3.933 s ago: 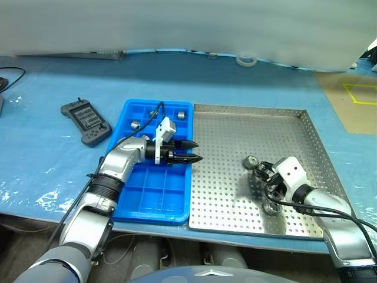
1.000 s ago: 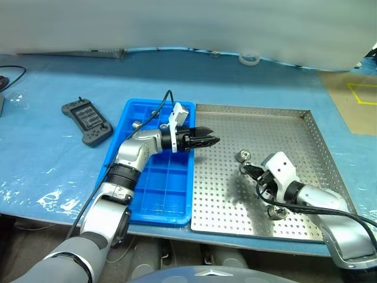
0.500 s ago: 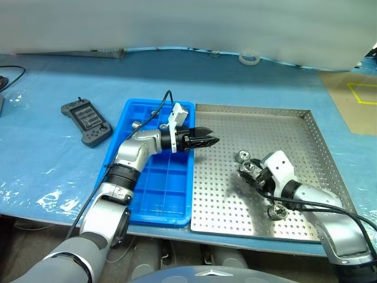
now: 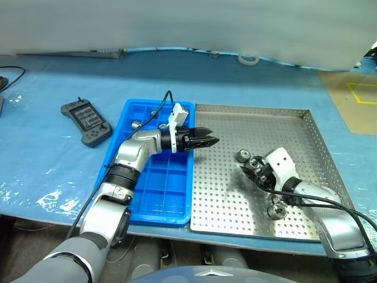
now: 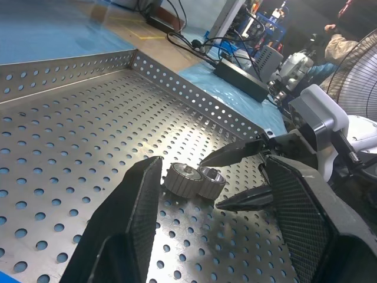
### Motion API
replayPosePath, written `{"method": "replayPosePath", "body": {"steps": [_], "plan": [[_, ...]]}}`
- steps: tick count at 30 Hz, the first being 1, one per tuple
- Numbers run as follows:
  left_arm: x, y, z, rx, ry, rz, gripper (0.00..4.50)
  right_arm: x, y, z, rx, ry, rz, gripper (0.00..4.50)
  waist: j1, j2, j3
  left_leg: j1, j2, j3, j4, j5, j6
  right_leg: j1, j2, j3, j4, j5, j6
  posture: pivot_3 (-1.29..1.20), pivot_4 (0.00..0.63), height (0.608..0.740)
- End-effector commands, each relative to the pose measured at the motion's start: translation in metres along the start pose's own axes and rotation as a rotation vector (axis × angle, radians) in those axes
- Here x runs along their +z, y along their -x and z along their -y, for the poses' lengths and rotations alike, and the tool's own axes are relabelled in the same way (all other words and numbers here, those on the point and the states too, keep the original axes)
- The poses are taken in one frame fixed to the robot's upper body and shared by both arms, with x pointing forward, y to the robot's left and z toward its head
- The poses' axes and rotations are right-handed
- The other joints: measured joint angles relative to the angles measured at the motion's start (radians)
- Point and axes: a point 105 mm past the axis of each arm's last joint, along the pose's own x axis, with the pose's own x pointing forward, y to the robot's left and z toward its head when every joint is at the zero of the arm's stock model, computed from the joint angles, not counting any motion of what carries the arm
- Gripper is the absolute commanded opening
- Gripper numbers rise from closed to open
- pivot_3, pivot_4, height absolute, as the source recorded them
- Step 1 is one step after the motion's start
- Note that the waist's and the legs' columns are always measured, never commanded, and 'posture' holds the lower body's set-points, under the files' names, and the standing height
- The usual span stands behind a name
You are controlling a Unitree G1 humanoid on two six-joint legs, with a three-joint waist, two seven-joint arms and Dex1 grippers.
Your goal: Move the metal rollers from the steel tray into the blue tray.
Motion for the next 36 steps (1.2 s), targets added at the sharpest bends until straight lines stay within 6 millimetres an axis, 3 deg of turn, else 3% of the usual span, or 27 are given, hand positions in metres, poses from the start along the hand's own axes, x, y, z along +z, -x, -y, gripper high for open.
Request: {"method": "replayPosePath", "body": {"steps": [1, 5, 9, 11, 14, 17, 20, 21, 31, 36], "plan": [[0.007, -0.001, 0.003, -0.009, -0.029, 0.02, 2.95, 0.016, 0.0, -0.007, 0.012, 0.035, 0.04, 2.68, 0.001, 0.0, 0.0, 0.0, 0.0, 0.0, 0.0, 0.0, 0.0, 0.0, 0.0, 0.0, 0.0, 0.0, 0.0, -0.34, 0.15, 0.74], [0.007, -0.001, 0.003, -0.007, -0.031, 0.02, 2.95, 0.013, 0.0, -0.004, -0.004, 0.045, 0.021, 1.7, 0.001, 0.0, 0.0, 0.0, 0.0, 0.0, 0.0, 0.0, 0.0, 0.0, 0.0, 0.0, 0.0, 0.0, 0.0, -0.34, 0.15, 0.74], [0.006, -0.002, 0.002, -0.005, -0.032, 0.019, 2.95, 0.01, -0.002, 0.006, -0.05, 0.047, 0.022, 1.7, 0.001, 0.0, 0.0, 0.0, 0.0, 0.0, 0.0, 0.0, 0.0, 0.0, 0.0, 0.0, 0.0, 0.0, 0.0, -0.34, 0.15, 0.74], [0.006, -0.002, 0.002, -0.005, -0.032, 0.019, 2.95, 0.019, -0.004, 0.01, -0.077, 0.016, 0.072, 1.7, 0.0, 0.0, 0.0, 0.0, 0.0, 0.0, 0.0, 0.0, 0.0, 0.0, 0.0, 0.0, 0.0, 0.0, 0.0, -0.34, 0.15, 0.74], [0.006, -0.002, 0.002, -0.002, -0.031, 0.022, 2.95, 0.031, -0.003, 0.008, -0.061, 0.021, 0.113, 2.28, -0.001, 0.0, 0.0, 0.0, 0.0, 0.0, 0.0, 0.0, 0.0, 0.0, 0.0, 0.0, 0.0, 0.0, 0.0, -0.35, 0.15, 0.74], [0.006, -0.002, 0.002, -0.003, -0.031, 0.023, 2.95, 0.035, 0.0, 0.009, -0.069, 0.025, 0.123, 3.27, 0.0, 0.0, 0.0, 0.0, 0.0, 0.0, 0.0, 0.0, 0.0, 0.0, 0.0, 0.0, 0.0, 0.0, 0.0, -0.35, 0.15, 0.74], [0.007, -0.003, 0.001, -0.004, -0.031, 0.025, 2.95, 0.02, 0.003, 0.012, -0.081, 0.032, 0.057, 4.35, 0.001, 0.0, 0.0, 0.0, 0.0, 0.0, 0.0, 0.0, 0.0, 0.0, 0.0, 0.0, 0.0, 0.0, 0.0, -0.35, 0.15, 0.74], [0.007, -0.003, 0.001, -0.005, -0.032, 0.025, 2.95, 0.014, 0.003, 0.011, -0.076, 0.034, 0.037, 4.47, 0.002, 0.0, 0.0, 0.0, 0.0, 0.0, 0.0, 0.0, 0.0, 0.0, 0.0, 0.0, 0.0, 0.0, 0.0, -0.35, 0.15, 0.74], [0.006, -0.003, 0.002, -0.006, -0.036, 0.022, 2.95, -0.053, 0.013, 0.025, -0.116, -0.032, -0.061, 4.47, 0.0, 0.0, 0.0, 0.001, 0.0, 0.001, 0.001, -0.001, -0.001, 0.001, 0.0, 0.0, 0.0, 0.0, 0.0, -0.34, 0.15, 0.74], [0.007, -0.002, 0.0, -0.001, -0.038, 0.021, 2.95, -0.041, 0.009, 0.027, -0.12, -0.027, -0.018, 4.47, 0.0, 0.0, 0.0, 0.001, 0.0, 0.001, 0.001, 0.0, -0.001, 0.002, 0.0, 0.0, 0.0, 0.0, 0.0, -0.35, 0.15, 0.74]]}}
